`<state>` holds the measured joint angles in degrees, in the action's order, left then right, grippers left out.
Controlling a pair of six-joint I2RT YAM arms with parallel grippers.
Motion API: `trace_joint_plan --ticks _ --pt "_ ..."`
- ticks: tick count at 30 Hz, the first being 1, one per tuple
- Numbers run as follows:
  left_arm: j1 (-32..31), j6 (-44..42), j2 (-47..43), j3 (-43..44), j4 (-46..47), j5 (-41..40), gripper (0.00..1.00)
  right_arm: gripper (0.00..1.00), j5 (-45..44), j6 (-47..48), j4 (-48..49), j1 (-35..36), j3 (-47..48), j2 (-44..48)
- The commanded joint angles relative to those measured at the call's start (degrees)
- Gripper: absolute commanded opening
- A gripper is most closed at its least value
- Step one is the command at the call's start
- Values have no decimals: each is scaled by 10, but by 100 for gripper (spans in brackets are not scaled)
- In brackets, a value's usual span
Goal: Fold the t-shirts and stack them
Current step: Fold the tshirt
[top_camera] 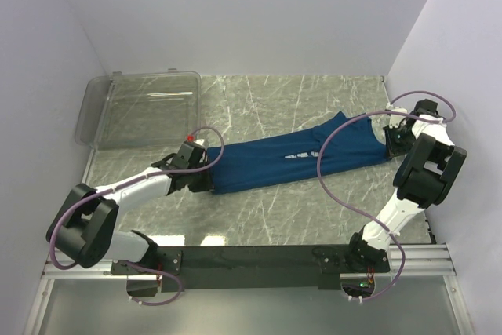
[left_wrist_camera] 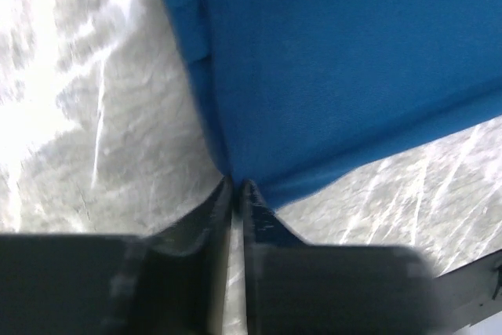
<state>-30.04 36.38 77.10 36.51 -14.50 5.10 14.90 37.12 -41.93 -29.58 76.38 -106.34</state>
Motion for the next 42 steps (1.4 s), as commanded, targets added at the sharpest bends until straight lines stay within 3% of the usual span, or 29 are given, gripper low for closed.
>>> trace_joint_plan --ticks 1,2,3,4,6,9,23,33,38,42 --pt "-1 27 1 -17 -25 -3 18 12 -19 21 14 -13 6 -9" --pt "-2 32 -3 -20 -30 -8 26 15 -19 21 10 -14 8 -9" --pt "-1 38 -13 -21 -32 -10 40 18 -15 22 8 -14 10 -8" --pt "-1 40 -21 -21 -35 -11 46 25 -14 21 7 -14 11 -5" --pt "0 50 -44 -21 -44 -15 56 29 -10 21 0 -14 15 -3" --pt "0 56 -63 -7 -53 -23 60 38 0 22 -10 -14 25 5" --pt "2 67 26 55 20 38 53 41 47 13 -48 -14 65 2" --pt "2 66 88 86 29 51 42 41 50 1 -40 -14 64 -15" --pt "2 64 100 83 26 50 41 40 51 0 -38 -14 68 -19" --pt "1 63 104 82 33 60 33 40 51 -3 -39 -14 73 -24"
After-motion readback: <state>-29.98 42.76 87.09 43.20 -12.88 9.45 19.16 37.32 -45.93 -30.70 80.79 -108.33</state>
